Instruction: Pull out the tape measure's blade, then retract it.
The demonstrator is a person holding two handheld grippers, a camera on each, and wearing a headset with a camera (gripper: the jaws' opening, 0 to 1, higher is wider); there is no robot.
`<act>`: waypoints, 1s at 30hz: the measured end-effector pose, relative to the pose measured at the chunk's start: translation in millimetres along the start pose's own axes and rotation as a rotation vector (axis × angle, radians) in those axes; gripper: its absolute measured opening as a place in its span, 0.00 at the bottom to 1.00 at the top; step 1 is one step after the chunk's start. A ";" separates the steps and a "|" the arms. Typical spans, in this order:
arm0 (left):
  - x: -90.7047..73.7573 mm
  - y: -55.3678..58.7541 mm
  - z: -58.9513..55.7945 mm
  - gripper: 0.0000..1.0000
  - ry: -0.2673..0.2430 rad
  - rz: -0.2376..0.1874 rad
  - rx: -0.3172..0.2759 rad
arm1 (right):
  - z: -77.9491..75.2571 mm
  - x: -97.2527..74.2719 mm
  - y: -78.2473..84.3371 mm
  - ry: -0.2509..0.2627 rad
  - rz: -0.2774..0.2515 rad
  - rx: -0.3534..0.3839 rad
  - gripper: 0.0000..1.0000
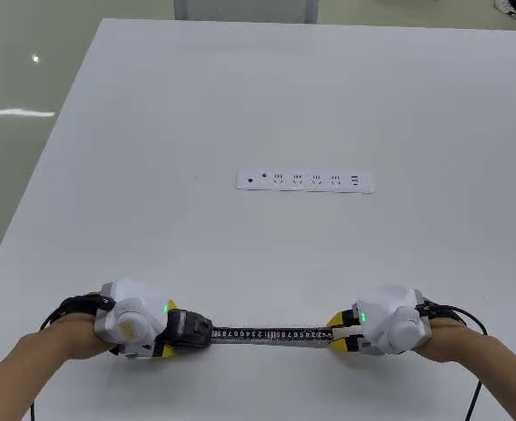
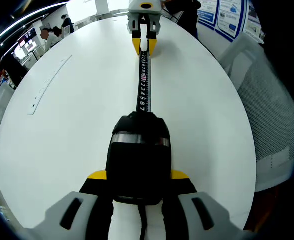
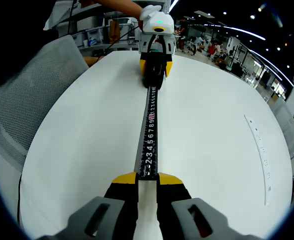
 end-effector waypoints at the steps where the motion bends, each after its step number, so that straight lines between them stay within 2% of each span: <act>1: -0.2 -0.4 -0.1 0.32 0.000 0.000 0.000 | 0.1 -0.4 0.0 0.000 0.000 0.001 0.12; 20: 2.6 6.3 1.6 0.32 0.000 0.003 0.002 | 0.6 -7.0 4.4 0.001 0.007 0.001 0.12; 30: 1.8 3.2 0.8 0.32 0.002 0.006 0.004 | 2.1 -11.8 8.3 0.005 0.013 0.004 0.12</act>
Point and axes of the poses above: the centre of the closed fingertips' face, and the gripper's own axes: x roughly forward along the fingers, z roughly to its left, y roughly out of its underside, the point moved 8 cm from there along -x, roughly backward along the fingers, and after that the axes turned 8 degrees about -z, right-handed, at the moved point
